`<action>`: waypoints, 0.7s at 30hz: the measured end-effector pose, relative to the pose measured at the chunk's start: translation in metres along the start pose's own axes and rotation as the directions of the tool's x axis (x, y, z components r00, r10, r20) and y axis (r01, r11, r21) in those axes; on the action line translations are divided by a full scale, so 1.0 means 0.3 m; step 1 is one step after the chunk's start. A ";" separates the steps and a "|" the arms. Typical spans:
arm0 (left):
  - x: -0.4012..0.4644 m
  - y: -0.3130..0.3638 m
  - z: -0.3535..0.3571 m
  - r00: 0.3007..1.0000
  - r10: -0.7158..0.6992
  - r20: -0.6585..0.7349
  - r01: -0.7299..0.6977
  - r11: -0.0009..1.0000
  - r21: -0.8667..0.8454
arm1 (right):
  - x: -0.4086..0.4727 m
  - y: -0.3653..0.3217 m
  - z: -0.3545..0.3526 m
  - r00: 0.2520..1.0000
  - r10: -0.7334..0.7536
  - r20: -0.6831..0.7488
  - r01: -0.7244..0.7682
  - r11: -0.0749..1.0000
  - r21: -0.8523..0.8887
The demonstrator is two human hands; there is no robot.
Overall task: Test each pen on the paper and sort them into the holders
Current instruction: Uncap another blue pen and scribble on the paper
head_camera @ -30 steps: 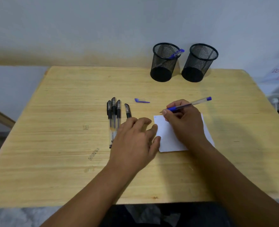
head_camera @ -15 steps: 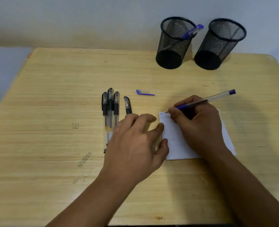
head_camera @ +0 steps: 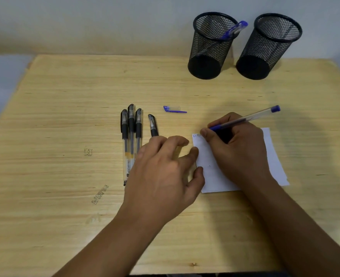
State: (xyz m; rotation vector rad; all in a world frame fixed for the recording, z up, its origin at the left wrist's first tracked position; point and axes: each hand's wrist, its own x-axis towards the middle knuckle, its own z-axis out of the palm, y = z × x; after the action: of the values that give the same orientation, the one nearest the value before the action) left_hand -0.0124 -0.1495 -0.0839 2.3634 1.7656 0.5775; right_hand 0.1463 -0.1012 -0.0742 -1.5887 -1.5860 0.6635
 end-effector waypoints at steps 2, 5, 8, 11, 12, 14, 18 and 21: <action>0.001 0.000 0.000 1.000 0.002 -0.003 -0.001 1.000 0.003 | -0.001 -0.002 0.001 1.000 -0.011 0.002 0.011 1.000 -0.009; 0.002 -0.001 0.000 1.000 0.008 -0.003 -0.008 1.000 0.008 | -0.003 -0.002 0.000 1.000 -0.023 0.016 0.024 0.999 -0.035; 0.003 -0.002 0.000 1.000 0.003 0.003 -0.003 1.000 0.009 | -0.002 -0.003 -0.002 1.000 -0.023 0.007 0.024 0.999 -0.034; 0.003 -0.001 0.000 1.000 0.001 0.001 -0.001 1.000 0.007 | -0.002 -0.004 -0.001 1.000 -0.027 -0.001 0.027 0.999 -0.029; 0.004 -0.001 -0.001 1.000 0.002 0.001 -0.002 1.000 0.008 | -0.002 -0.005 0.000 1.000 -0.028 0.001 0.028 0.999 -0.032; 0.005 -0.001 -0.001 1.000 0.005 0.002 -0.005 1.000 0.010 | -0.005 -0.003 0.000 1.000 -0.022 0.001 0.023 0.999 -0.028; 0.004 -0.001 0.000 1.000 0.010 -0.002 -0.010 1.000 0.010 | -0.002 0.000 0.000 1.000 -0.017 -0.010 0.016 0.999 -0.028; 0.004 -0.003 0.002 1.000 0.008 -0.005 -0.008 1.000 0.009 | -0.004 -0.001 0.001 1.000 -0.025 0.006 0.026 0.999 -0.045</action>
State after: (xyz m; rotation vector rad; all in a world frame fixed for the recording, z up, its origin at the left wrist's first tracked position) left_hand -0.0125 -0.1480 -0.0846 2.3780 1.7648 0.5780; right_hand 0.1456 -0.1023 -0.0743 -1.5980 -1.6327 0.6223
